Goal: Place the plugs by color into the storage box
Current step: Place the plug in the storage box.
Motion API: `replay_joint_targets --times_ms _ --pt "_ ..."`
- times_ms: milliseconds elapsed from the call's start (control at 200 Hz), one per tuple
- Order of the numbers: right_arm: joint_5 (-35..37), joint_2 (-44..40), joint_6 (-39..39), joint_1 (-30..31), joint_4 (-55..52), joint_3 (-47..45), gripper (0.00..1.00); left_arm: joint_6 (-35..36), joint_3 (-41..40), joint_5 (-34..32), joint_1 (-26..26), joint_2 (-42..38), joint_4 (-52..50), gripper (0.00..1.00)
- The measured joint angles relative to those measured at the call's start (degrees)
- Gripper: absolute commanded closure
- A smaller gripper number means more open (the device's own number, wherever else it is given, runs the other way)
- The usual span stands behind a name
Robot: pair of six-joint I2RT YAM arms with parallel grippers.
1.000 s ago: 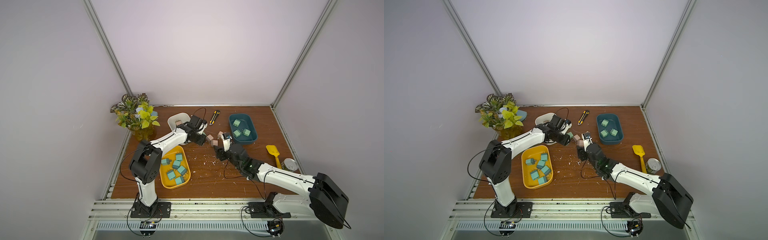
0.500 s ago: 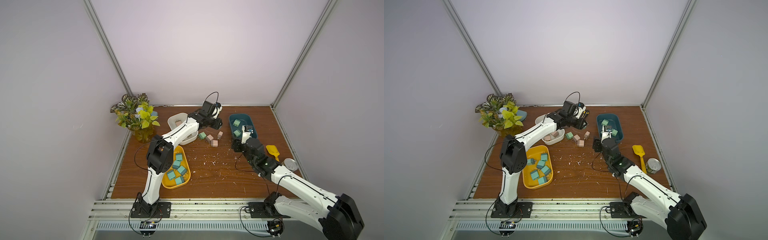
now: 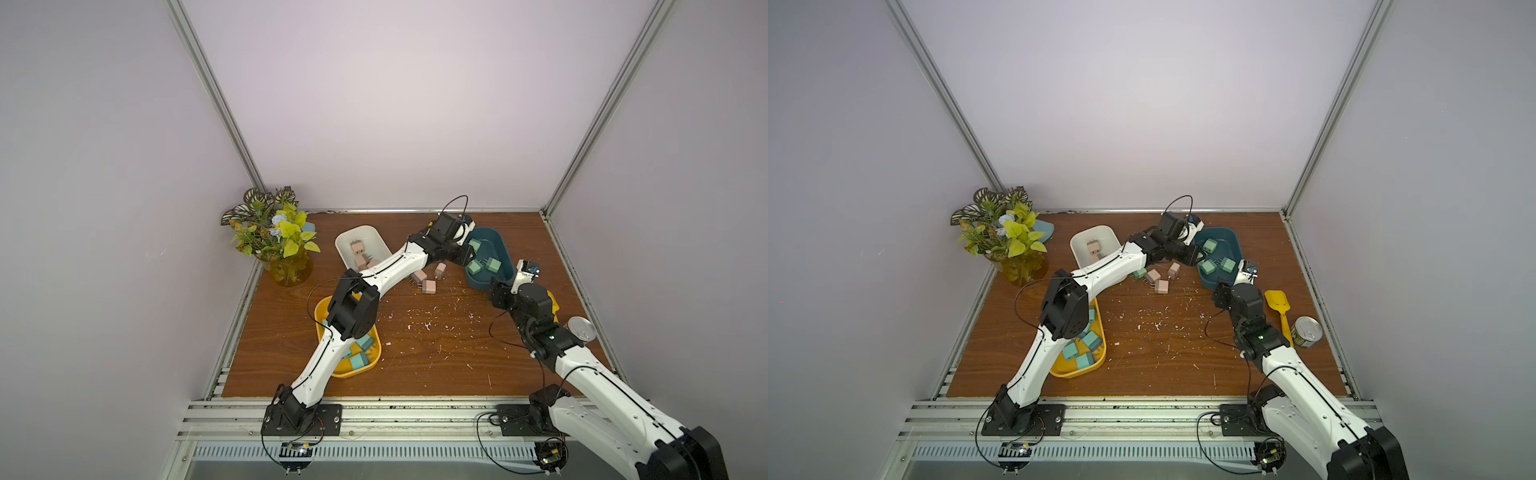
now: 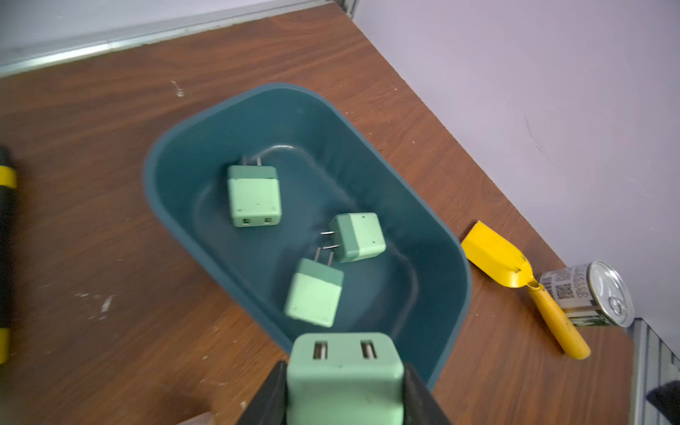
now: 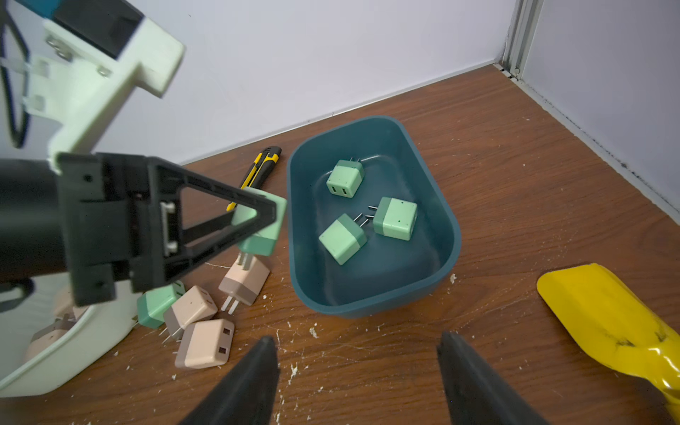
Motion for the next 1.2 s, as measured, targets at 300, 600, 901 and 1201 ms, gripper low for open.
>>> replay_joint_targets --times_ms 300,600,901,1201 --pt "-1.27 -5.95 2.54 -0.79 -0.74 -5.22 0.25 -1.70 1.51 1.95 -3.82 4.39 5.97 0.43" --pt "-1.14 -9.99 3.02 -0.81 -0.81 -5.90 0.25 -1.33 2.08 0.94 -4.79 5.44 6.64 0.01" --pt "-1.33 -9.75 3.23 -0.81 -0.81 -6.86 0.25 -0.92 0.20 0.17 -4.76 4.31 6.95 0.01" --pt "-5.33 -9.53 2.08 -0.87 -3.32 -4.55 0.27 7.08 -16.81 -9.81 -4.46 -13.66 7.15 0.01"
